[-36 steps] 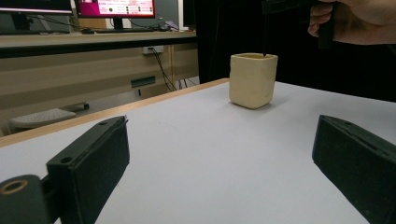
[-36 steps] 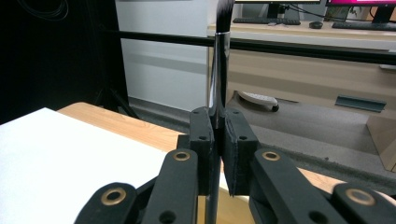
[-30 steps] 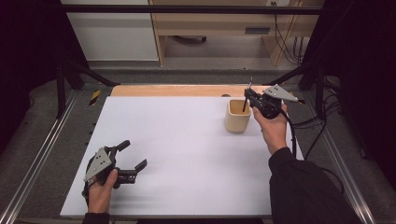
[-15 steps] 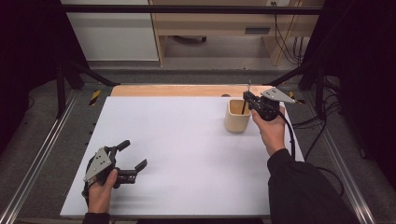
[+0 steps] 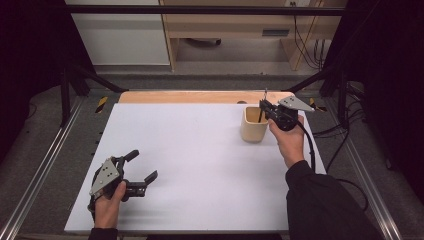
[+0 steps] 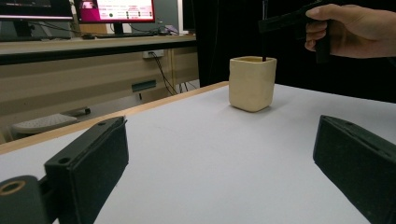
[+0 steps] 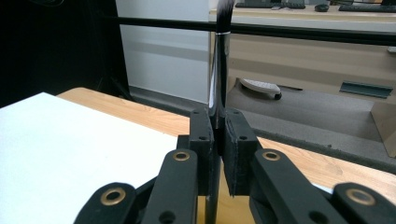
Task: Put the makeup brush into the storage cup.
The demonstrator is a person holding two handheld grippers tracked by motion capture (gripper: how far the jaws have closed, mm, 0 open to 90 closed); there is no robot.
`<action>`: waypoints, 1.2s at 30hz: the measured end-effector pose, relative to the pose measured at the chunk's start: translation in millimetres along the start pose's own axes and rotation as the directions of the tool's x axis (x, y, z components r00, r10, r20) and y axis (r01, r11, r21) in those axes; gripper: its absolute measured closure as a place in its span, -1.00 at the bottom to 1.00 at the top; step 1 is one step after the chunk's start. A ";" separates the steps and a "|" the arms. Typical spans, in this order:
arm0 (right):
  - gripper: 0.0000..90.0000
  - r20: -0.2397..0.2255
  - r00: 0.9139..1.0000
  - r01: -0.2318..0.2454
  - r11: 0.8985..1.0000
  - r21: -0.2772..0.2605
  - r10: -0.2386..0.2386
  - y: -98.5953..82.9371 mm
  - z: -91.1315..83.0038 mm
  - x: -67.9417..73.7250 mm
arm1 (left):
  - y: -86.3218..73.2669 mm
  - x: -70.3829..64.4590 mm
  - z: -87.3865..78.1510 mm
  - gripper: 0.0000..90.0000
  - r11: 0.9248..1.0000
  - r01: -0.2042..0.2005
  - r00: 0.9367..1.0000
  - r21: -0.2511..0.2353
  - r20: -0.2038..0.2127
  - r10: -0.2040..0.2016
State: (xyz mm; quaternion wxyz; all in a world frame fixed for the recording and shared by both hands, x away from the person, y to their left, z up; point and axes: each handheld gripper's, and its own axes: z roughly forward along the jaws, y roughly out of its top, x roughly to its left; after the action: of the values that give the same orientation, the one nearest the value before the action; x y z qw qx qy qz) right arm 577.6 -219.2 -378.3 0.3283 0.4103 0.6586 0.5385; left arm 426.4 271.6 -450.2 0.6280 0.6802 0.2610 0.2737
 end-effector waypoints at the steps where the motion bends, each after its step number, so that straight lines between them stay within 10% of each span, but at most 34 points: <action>1: 0.83 -0.001 1.000 0.005 1.000 0.004 -0.005 -0.1 0.1 0.4 | 0.0 0.0 -0.1 -0.93 1.000 0.000 1.000 0.000 -0.001 0.000; 7: 0.21 0.019 0.999 0.025 1.000 0.011 -0.026 2.8 -4.7 4.2 | 0.0 -0.1 -0.1 -0.93 1.000 -0.002 1.000 0.005 -0.002 0.002; 36: -0.51 0.051 0.998 0.049 0.998 -0.036 -0.047 12.4 -19.5 17.5 | -0.2 -0.2 -0.1 -0.93 1.000 -0.003 1.000 0.007 0.000 0.003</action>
State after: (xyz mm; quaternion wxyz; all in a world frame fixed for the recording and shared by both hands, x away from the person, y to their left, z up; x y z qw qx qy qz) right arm 555.0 -211.1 -362.0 0.3652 0.4018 0.6498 0.5319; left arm 426.2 271.5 -450.4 0.6252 0.6827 0.2610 0.2737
